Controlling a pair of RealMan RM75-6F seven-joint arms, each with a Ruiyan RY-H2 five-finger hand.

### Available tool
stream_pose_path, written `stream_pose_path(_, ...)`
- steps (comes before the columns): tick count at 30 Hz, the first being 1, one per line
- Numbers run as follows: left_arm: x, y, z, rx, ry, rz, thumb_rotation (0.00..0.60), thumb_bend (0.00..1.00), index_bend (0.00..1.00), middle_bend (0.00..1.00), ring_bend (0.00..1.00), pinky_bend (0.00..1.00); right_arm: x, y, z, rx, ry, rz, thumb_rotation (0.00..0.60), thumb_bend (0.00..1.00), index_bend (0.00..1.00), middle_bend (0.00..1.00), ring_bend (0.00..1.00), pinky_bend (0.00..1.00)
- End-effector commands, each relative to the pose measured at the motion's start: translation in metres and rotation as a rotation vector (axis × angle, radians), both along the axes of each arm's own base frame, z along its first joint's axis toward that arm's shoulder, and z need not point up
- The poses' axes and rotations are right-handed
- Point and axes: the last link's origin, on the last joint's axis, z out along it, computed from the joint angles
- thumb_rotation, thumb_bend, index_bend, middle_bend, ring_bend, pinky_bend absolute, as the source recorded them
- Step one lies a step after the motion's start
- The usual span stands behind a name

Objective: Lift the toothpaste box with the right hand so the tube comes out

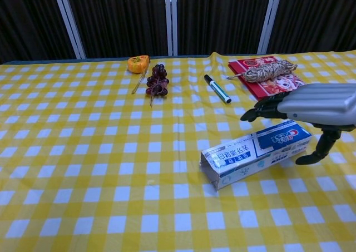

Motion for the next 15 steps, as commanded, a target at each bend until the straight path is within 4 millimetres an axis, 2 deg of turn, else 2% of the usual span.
stream_pose_path(1, 0.0, 0.0, 0.0, -0.002, 0.0, 0.0, 0.6, 0.0, 0.0, 0.0, 0.0, 0.0, 0.006, -0.004, -0.016, 0.01, 0.026, 0.01, 0.6, 0.14, 0.07, 0.14, 0.05, 0.14)
stream_pose_path(8, 0.0, -0.001, 0.0, -0.001, -0.003, 0.0, 0.6, 0.0, 0.0, 0.0, 0.0, 0.0, 0.005, -0.01, -0.029, -0.018, 0.075, 0.026, 0.6, 0.15, 0.22, 0.22, 0.12, 0.18)
stream_pose_path(15, -0.001, 0.0, 0.0, -0.006, -0.004, 0.002, 0.6, 0.0, 0.0, 0.0, 0.0, 0.0, 0.002, -0.012, -0.032, -0.058, 0.064, 0.029, 0.6, 0.17, 0.33, 0.39, 0.32, 0.34)
